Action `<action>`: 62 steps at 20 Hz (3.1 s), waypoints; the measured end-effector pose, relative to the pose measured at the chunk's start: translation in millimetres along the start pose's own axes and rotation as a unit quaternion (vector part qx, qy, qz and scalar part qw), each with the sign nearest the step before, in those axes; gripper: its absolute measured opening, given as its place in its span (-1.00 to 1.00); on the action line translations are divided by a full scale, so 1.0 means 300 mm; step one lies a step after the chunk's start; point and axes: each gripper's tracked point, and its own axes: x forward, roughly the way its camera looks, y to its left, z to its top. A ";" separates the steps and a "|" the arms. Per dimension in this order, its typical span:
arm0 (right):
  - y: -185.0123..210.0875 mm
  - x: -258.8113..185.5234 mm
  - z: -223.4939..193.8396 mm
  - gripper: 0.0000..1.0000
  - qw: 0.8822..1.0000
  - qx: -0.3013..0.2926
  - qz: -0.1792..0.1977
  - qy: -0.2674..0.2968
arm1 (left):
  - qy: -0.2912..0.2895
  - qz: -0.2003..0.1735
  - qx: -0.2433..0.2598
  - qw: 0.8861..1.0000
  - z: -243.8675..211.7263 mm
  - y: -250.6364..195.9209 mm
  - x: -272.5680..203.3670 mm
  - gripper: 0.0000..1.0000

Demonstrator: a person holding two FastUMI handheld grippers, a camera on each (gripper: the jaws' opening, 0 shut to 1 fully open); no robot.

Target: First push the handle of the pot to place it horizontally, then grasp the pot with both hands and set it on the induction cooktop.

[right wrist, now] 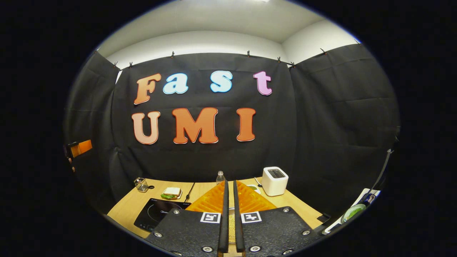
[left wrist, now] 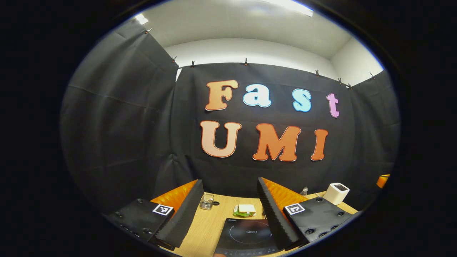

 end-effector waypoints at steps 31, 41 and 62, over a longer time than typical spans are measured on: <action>-0.047 -0.037 -1.079 -1.00 0.928 -0.074 0.051 0.361 | 0.043 0.048 0.018 0.998 -0.146 0.078 0.012 0.95; 0.033 -0.017 -1.198 -1.00 0.904 -0.099 0.094 0.404 | 0.056 0.070 0.025 0.996 -0.182 0.121 0.013 0.95; 0.246 0.103 -1.195 -1.00 0.891 -0.071 0.153 0.421 | 0.061 0.139 0.036 0.988 -0.197 0.292 -0.015 0.96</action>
